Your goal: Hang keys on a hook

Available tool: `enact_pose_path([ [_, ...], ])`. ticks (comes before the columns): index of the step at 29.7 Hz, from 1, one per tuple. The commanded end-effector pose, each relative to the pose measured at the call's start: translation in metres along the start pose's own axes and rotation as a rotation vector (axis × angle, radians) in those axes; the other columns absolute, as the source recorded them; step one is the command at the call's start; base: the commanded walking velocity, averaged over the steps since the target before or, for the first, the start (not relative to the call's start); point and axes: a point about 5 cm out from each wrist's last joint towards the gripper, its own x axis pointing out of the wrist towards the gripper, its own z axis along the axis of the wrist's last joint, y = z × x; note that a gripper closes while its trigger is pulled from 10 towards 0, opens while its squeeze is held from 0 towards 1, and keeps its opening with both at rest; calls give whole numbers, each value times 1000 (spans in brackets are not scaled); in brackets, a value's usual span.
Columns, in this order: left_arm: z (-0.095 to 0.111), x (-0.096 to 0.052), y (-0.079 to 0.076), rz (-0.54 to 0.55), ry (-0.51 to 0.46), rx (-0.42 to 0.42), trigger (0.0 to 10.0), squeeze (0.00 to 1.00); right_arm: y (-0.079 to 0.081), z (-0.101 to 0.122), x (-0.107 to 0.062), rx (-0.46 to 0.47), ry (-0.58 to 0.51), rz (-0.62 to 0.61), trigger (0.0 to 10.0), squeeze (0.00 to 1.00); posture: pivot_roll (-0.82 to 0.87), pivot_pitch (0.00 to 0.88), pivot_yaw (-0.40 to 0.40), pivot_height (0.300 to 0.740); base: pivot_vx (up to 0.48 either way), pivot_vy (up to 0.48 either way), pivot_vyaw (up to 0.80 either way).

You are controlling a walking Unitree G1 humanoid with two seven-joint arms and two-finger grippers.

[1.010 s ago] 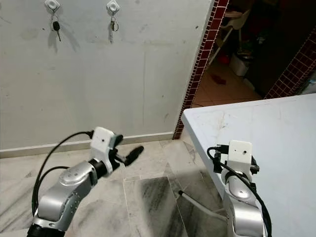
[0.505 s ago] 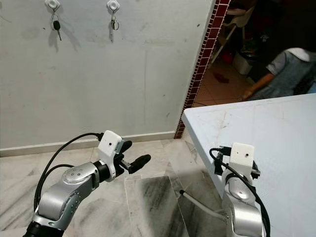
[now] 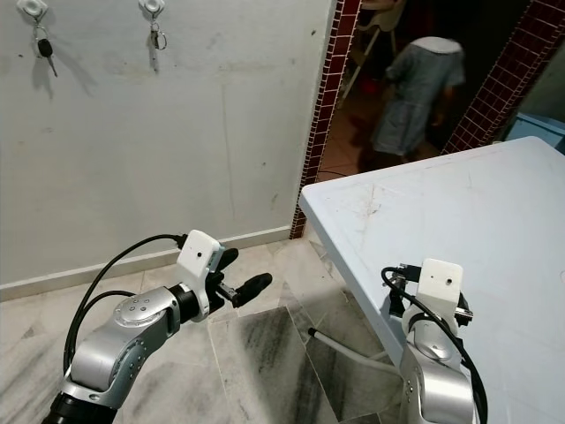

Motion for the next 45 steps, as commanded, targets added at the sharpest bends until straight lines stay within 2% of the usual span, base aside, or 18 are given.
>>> enact_pose_path([
  [1,5,2,0,4,-18,-9,10000,0,-5,8,0,-6,-35,-25,10000,0,63,49,-90,740,0,0,-800],
  [14,6,2,-2,-16,-22,-12,10000,0,-7,5,-1,-15,-22,-29,10000,0,59,54,-85,740,0,0,-800],
  [21,6,3,-2,-19,-25,-12,10000,0,-5,5,-1,-19,-24,-22,10000,0,59,54,-87,740,0,-340,-770],
  [27,6,3,-2,-15,-25,-13,10000,0,-4,7,0,-22,-36,-15,10000,0,60,53,-87,740,0,-249,0],
  [42,5,1,0,3,-26,-30,10000,0,1,8,2,-24,-36,23,10000,0,75,46,-99,740,0,0,0],
  [44,4,0,0,8,-24,-34,10000,0,10,13,5,13,-52,113,10000,0,77,45,-105,740,0,0,0],
  [45,4,0,0,8,-24,-34,10000,0,10,13,5,13,-52,113,10000,0,77,45,-105,740,0,0,0],
])
